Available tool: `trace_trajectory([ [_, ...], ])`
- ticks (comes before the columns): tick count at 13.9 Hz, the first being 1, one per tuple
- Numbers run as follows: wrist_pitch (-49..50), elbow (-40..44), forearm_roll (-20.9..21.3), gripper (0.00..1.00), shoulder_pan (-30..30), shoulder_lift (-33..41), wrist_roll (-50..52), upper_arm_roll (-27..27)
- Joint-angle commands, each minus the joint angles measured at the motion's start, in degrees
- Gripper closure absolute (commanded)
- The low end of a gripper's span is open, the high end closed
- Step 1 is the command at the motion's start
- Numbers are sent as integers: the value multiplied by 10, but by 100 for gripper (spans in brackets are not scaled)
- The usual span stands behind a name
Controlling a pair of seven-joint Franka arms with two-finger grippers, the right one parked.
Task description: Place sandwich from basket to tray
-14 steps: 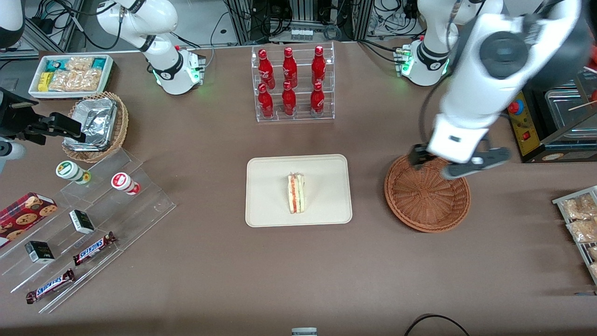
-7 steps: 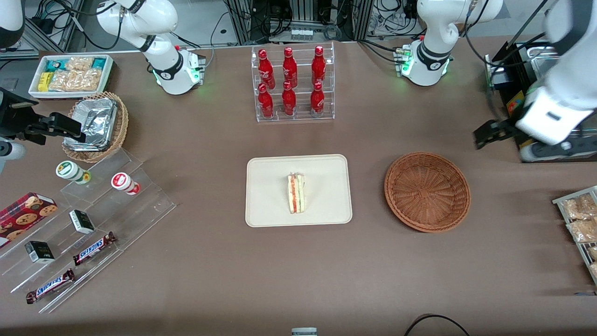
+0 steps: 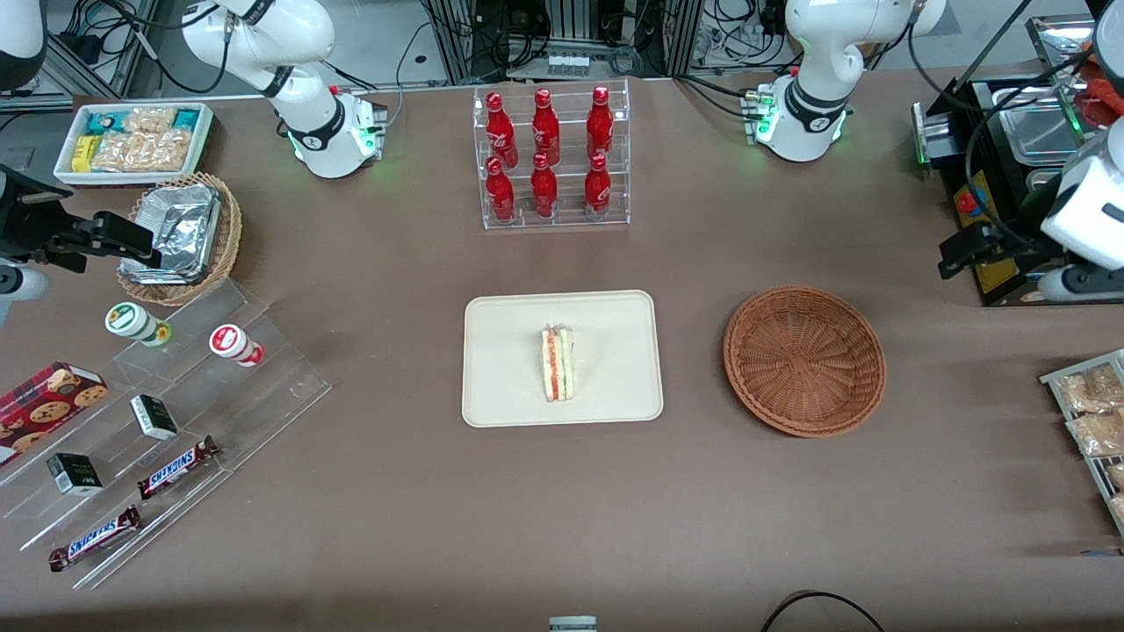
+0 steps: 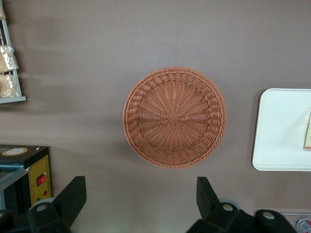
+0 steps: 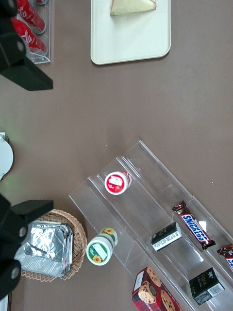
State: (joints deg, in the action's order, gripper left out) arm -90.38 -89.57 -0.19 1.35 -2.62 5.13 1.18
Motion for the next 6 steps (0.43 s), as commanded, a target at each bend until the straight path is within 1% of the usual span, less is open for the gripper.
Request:
trace_trajectory([
  [1, 8, 33, 11, 0, -1, -17, -7, 4],
  [6, 19, 33, 9, 0, 1, -14, -7, 4],
])
